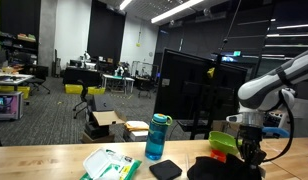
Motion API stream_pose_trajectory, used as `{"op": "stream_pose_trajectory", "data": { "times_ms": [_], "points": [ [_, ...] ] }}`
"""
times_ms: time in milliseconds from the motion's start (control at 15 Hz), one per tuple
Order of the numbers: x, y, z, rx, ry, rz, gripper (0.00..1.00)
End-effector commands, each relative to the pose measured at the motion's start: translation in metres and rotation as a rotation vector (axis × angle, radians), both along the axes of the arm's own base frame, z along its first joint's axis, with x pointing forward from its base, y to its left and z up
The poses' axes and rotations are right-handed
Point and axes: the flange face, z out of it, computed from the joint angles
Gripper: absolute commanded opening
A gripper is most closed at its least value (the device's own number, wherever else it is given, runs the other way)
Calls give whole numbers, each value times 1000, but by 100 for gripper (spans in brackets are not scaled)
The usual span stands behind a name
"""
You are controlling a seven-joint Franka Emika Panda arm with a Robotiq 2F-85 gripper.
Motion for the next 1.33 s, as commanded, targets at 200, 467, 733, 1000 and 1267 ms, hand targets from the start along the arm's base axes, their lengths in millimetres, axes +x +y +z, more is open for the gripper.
{"op": "stream_pose_trajectory", "data": {
  "times_ms": [200, 467, 733, 1000, 1267],
  "points": [
    [-28, 43, 2, -45, -26, 102, 2],
    [-46, 64, 6, -56, -30, 152, 2],
    [-60, 81, 11, -67, -42, 189, 2],
    [-69, 95, 19, -66, -59, 213, 2],
    [-74, 107, 29, -64, -81, 231, 2]
  ]
}}
